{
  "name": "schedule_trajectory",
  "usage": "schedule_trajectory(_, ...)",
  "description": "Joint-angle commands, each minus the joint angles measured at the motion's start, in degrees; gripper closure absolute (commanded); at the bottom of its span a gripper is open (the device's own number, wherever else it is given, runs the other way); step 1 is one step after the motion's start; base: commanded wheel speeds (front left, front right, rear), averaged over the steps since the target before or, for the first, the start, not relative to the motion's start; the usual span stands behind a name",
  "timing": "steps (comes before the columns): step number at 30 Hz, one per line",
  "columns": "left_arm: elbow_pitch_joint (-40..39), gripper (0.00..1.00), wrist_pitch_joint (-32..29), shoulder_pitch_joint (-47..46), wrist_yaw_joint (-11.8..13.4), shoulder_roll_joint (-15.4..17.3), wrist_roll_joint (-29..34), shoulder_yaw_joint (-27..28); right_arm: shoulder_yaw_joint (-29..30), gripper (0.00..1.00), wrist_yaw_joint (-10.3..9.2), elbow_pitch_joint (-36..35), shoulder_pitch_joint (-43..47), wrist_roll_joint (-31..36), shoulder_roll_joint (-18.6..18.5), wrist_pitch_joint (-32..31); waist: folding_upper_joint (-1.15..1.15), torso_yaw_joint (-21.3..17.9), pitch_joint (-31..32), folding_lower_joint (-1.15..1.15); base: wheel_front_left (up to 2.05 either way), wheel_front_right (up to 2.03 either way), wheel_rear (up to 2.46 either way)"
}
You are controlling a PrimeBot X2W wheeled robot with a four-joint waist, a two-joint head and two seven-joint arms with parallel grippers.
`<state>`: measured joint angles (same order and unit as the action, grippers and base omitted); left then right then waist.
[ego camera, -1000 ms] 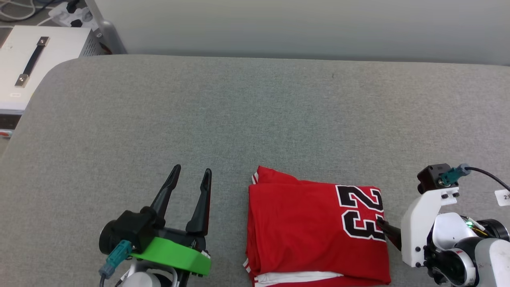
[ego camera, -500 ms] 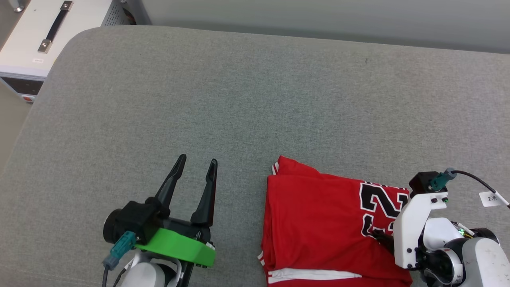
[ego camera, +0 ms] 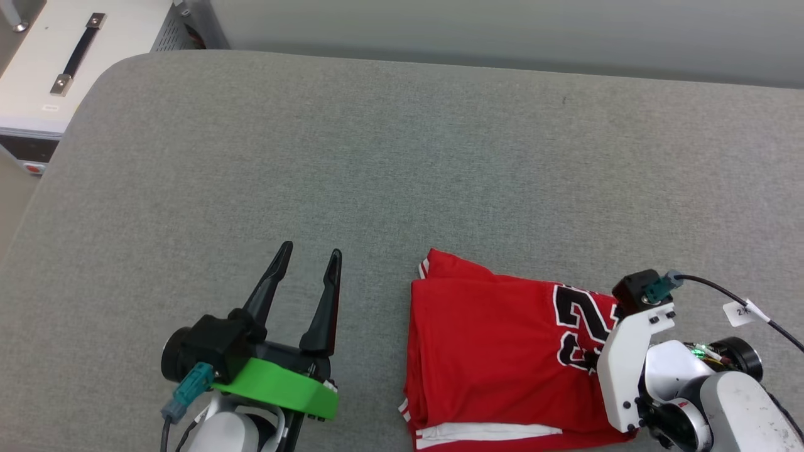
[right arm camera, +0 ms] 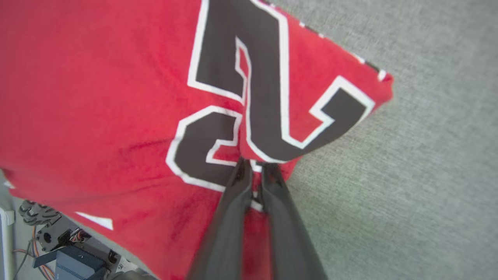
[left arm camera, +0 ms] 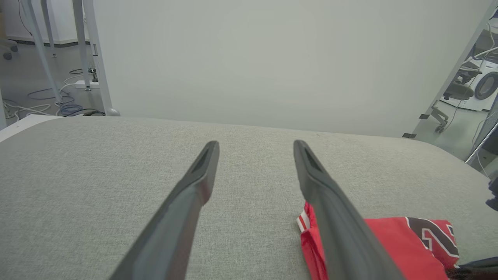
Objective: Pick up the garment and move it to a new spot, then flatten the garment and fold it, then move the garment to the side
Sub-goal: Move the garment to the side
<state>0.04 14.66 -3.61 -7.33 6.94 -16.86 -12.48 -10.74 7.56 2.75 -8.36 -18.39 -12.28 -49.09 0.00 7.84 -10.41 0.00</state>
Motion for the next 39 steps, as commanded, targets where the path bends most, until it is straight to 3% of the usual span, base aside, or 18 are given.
schedule_trajectory(1, -0.07, 0.00, 0.34, -0.26, -0.15, 0.13, 0.24, -0.14, -0.90, 1.00, -0.08, -0.48, -1.18, 0.33, -1.92, 0.95, 0.00, -2.04, 0.58, 0.00, 0.00, 0.00, 0.00)
schedule_trajectory(7, -0.68, 0.00, 0.34, -0.70, -0.15, 0.51, 0.42, -1.17, -6.90, 1.00, -0.08, -4.45, -4.53, 1.44, -12.09, 2.90, 0.00, -7.51, 0.05, 0.00, 0.00, 0.00, 0.00)
schedule_trajectory(12, -1.44, 0.00, 0.34, -2.28, -0.15, 1.35, 1.05, -3.42, -11.80, 1.00, -0.08, -6.29, -8.82, 1.89, -22.77, 4.43, 0.00, -12.58, -2.21, 0.00, 0.00, 0.00, 0.00)
schedule_trajectory(16, -1.96, 0.00, 0.34, -4.51, -0.15, 2.03, 1.90, -5.98, -13.88, 1.00, -0.08, -5.34, -12.18, 1.76, -30.37, 7.34, 0.00, -15.83, -4.66, 0.00, 0.00, 0.00, 0.00)
schedule_trajectory(20, -2.70, 0.00, 0.34, -7.26, -0.15, 2.69, 2.51, -8.46, -14.32, 1.00, -0.08, -2.64, -15.05, 1.50, -35.40, 11.49, 0.00, -18.61, -7.80, 0.00, 0.00, 0.00, 0.00)
schedule_trajectory(28, -4.75, 0.00, 0.34, -12.92, -0.15, 4.63, 3.46, -11.76, -10.83, 1.00, -0.08, 7.17, -19.98, 3.80, -38.76, 22.23, 0.00, -22.17, -14.82, 0.00, 0.00, 0.00, 0.00)
schedule_trajectory(39, -9.16, 0.00, 0.34, -18.25, -0.15, 8.20, 5.16, -14.14, -5.22, 1.00, -0.08, 22.57, -27.95, 9.09, -37.07, 31.74, 0.00, -24.37, -22.69, 0.00, 0.00, 0.00, 0.00)
